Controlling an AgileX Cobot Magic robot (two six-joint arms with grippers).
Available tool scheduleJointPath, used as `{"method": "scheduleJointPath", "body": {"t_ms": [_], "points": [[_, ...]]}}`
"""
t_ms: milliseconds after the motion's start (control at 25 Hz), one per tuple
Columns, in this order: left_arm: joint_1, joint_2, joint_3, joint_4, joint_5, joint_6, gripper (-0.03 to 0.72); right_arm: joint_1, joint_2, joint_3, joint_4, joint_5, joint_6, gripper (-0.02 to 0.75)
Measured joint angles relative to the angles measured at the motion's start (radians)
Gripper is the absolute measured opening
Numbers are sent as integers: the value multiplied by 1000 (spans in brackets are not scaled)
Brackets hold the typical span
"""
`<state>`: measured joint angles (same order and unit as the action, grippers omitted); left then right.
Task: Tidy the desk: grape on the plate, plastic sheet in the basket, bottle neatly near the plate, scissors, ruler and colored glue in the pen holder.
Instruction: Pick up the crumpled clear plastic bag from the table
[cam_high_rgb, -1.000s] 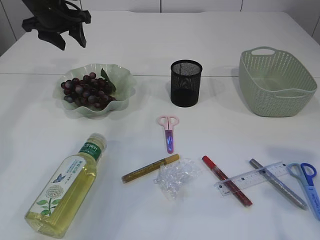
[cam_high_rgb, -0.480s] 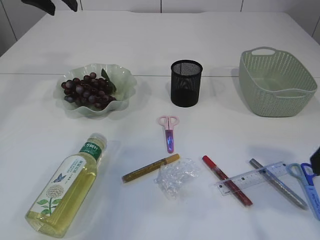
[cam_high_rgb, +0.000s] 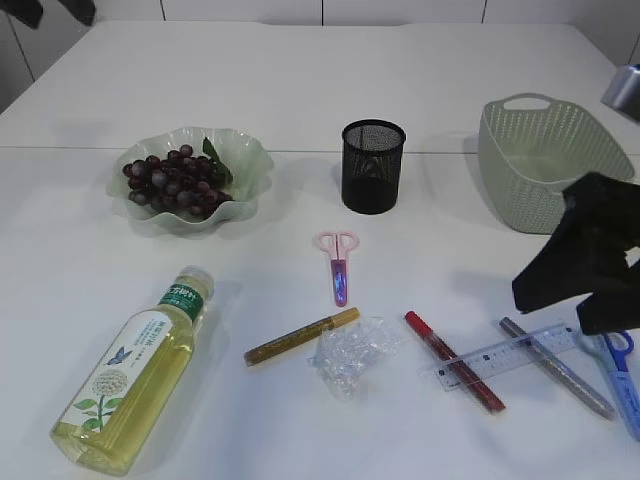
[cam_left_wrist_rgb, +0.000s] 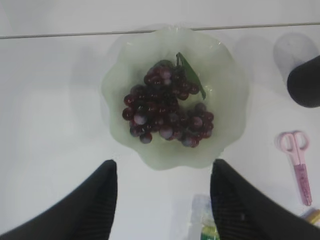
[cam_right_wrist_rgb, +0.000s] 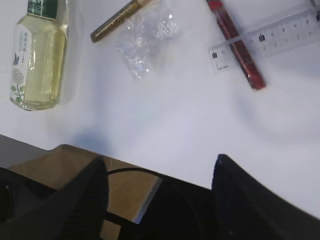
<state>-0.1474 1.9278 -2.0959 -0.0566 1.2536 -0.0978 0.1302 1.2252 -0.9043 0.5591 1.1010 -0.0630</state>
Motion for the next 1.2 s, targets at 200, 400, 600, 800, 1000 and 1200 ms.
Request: {"method": "scheduleJointPath", "body": {"t_ms": [200, 400, 600, 800, 1000, 1200], "points": [[0, -164, 153, 8, 0, 7, 435, 0, 8, 0, 18, -87, -119, 487], [0, -302, 313, 50, 0, 9, 435, 46, 53, 0, 16, -109, -166, 435], [0, -389, 431, 82, 0, 11, 435, 254, 135, -35, -124, -175, -55, 426], [0, -437, 454, 86, 0, 12, 435, 427, 296, -156, -428, -142, 196, 425], [0, -444, 454, 88, 0, 12, 435, 481, 453, -290, -515, -106, 290, 425], [0, -444, 454, 94, 0, 14, 437, 483, 545, -351, -496, -98, 299, 425]]}}
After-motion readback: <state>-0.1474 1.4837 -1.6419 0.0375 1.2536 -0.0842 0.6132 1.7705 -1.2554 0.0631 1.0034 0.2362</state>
